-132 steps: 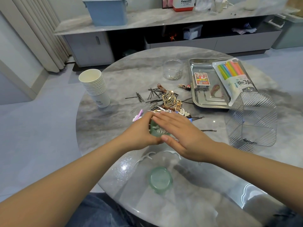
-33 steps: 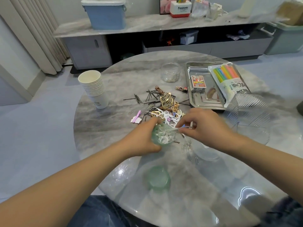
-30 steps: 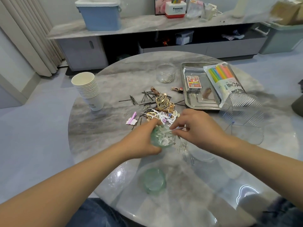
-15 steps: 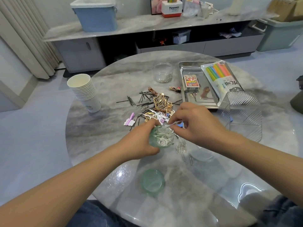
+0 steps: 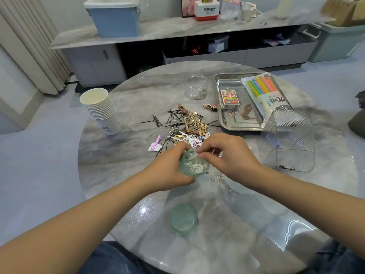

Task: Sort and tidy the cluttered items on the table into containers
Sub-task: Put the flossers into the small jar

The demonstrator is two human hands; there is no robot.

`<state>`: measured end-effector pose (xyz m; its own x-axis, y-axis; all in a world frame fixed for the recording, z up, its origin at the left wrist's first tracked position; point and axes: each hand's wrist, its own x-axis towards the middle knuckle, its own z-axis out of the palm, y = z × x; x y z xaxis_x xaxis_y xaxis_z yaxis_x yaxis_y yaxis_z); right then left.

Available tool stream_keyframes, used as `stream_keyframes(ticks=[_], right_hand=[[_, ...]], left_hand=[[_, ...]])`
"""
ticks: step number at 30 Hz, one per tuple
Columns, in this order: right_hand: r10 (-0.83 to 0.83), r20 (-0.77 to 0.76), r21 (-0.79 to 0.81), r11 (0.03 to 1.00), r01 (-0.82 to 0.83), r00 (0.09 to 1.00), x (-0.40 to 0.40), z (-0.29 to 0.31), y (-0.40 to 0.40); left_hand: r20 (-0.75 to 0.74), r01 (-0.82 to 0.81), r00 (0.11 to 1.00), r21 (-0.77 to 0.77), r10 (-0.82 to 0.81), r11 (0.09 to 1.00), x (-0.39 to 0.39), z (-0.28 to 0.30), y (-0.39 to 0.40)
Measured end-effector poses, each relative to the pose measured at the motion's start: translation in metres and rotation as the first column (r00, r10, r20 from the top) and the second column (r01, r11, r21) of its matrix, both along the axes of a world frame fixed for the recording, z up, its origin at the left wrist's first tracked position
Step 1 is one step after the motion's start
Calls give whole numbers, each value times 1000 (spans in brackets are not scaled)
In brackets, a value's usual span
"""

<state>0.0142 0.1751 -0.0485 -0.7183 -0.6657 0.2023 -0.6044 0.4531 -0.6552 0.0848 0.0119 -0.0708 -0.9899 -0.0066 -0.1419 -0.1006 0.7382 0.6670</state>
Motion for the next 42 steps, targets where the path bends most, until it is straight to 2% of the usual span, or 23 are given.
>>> stream_keyframes(ticks=[11,14,16,20,24,27,32,39,41,42], right_hand=[[51,202,-77,996,-36,978,-8,-12,-11],[-6,240,-121,992,36,971,-18,-15,-15],[-91,211,-66,992,107,973,-31,-21,-14],[-210,129,176,967,186,969,-54,-46,-12],[-166,18,382,913,147,986,-60,-66,-19],[-130,-26,479,868,127,991,-61,-74,-29],[-134,-13,522,844,121,991,-65,-70,-39],[-109,-228,562,797,222,968,-58,-65,-21],[-178,-210,523,810,264,961,-58,-62,-13],[-239,-153,477,832,284,959,-58,-59,-8]], left_hand=[[-15,-29,999,35,30,999,2,-1,-8],[7,-51,999,26,51,998,1,-4,-11],[34,-87,996,-1,87,996,1,-7,-18],[79,-173,981,-27,175,985,-4,-11,-32],[86,-232,969,-17,233,973,-10,-10,-39],[77,-234,969,-44,237,971,-13,-9,-39],[67,-220,973,-33,222,975,-18,-11,-40],[54,-200,978,-11,201,980,-26,-10,-37],[54,-183,982,-14,184,983,-27,-9,-34],[52,-176,983,-12,176,984,-28,-8,-32]])
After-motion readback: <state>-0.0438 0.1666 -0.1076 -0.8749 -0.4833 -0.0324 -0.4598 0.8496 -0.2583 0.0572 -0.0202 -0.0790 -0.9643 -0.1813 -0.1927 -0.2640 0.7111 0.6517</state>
